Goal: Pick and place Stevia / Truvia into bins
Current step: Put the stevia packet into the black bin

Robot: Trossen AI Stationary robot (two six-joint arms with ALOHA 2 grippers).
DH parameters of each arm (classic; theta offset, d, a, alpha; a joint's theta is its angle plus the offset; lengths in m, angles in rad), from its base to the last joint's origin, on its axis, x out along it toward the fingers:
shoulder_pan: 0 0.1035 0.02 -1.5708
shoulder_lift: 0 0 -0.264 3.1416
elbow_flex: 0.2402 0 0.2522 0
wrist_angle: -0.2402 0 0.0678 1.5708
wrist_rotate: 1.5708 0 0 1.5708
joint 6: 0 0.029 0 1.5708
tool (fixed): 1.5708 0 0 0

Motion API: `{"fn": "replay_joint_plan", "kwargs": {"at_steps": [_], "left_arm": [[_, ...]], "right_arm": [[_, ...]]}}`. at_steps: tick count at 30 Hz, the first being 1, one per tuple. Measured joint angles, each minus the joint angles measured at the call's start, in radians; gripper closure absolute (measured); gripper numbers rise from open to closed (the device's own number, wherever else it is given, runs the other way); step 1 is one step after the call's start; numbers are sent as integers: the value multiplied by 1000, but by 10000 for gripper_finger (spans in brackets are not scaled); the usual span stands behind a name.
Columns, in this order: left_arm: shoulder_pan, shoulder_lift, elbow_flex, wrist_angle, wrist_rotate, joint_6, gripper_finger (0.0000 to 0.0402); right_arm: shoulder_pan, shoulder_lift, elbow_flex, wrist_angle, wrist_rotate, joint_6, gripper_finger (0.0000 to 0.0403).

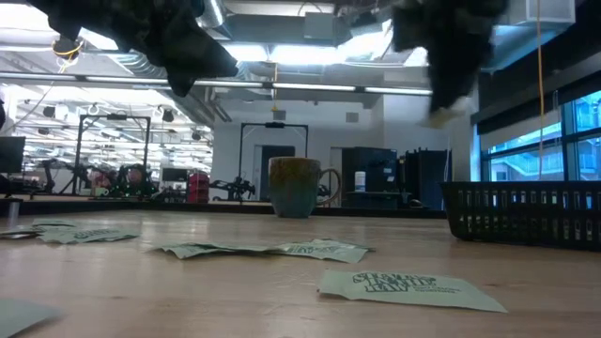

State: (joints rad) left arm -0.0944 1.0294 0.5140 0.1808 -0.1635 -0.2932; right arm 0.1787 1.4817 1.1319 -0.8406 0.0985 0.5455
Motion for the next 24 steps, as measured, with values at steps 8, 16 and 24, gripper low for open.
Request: {"fn": "replay_joint_plan", "kwargs": {"at_steps": [8, 16, 24], "left_arm": [[0, 0, 0, 0, -4, 48, 328], [0, 0, 0, 2, -47, 63, 328], [0, 0, 0, 2, -56, 63, 328]], "right_arm": [[60, -150, -314, 139, 69, 208, 401], [61, -136, -439, 269, 72, 261, 394], [61, -136, -446, 274, 57, 261, 364]]}}
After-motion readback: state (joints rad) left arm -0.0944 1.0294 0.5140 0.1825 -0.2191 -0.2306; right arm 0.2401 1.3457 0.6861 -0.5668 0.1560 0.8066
